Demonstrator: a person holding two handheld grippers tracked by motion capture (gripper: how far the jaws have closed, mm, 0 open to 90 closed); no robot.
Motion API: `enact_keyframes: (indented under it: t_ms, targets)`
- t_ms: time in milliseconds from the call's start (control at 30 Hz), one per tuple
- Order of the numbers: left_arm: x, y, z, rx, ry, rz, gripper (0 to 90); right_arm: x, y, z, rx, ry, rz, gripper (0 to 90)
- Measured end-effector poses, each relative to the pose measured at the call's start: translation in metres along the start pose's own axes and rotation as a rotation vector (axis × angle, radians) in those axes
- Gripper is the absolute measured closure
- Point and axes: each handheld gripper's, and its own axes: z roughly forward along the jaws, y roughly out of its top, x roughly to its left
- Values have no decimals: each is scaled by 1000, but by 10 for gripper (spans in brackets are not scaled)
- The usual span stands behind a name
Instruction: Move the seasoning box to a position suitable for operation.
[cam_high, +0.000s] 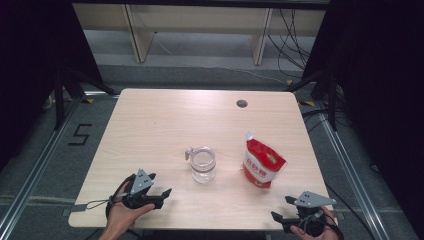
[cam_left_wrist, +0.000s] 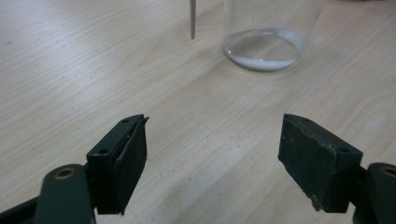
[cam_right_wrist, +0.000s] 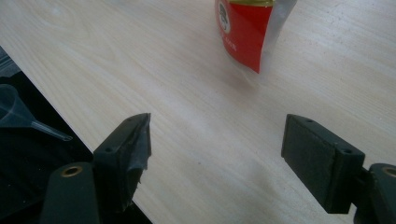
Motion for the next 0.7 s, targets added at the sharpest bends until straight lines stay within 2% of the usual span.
enact_keyframes:
  t_ms: [33, 67, 100, 133, 200, 267, 333, 367, 400, 433, 467, 500, 533, 567, 633, 667, 700]
  targets:
    - [-1, 1, 1, -3, 9, -24, 233, -1, 0, 1, 2, 15, 1, 253]
    - [-2, 1, 1, 7, 1, -43, 233, -1, 0, 1, -3, 11, 4, 253]
    - [0, 2, 2, 5, 4, -29, 234, 0, 0, 0, 2, -3, 6, 253]
    - [0, 4, 4, -15, 6, -27, 234, -2, 0, 1, -6, 16, -19, 253]
    - [2, 6, 5, 1, 4, -36, 234, -2, 0, 0, 0, -1, -14, 253]
    - [4, 10, 7, -9, 18, -22, 237, -3, 1, 1, 3, 14, -22, 253]
    - [6, 13, 8, -8, 9, 5, 249, -2, 0, 1, -1, 0, -11, 253]
    - [4, 15, 8, -8, 9, -21, 252, -2, 0, 1, 3, 2, -12, 252]
    - [3, 16, 10, -16, 13, -38, 253, 0, 0, 1, 5, 2, 10, 250]
    - [5, 19, 11, -30, 13, -12, 255, 1, 0, 1, 14, 11, 20, 249]
    - [7, 22, 13, -27, 19, -5, 260, 0, 0, 2, 16, 2, 14, 249]
    - [6, 23, 15, -36, 17, -40, 267, 1, 0, 2, 18, 7, 18, 249]
    - [7, 25, 17, -39, 25, -39, 273, 1, 0, 1, 14, 10, 18, 249]
    - [11, 27, 19, -32, 21, 4, 282, 1, 0, 1, 10, 4, 12, 249]
    - [12, 31, 24, -40, 20, -39, 303, 0, 0, 1, 11, 4, 9, 249]
    - [17, 34, 25, -36, 16, 4, 314, 0, 0, 1, 16, 2, 11, 248]
    - [19, 37, 26, -35, 17, 7, 335, 1, -1, 1, 25, 1, 20, 244]
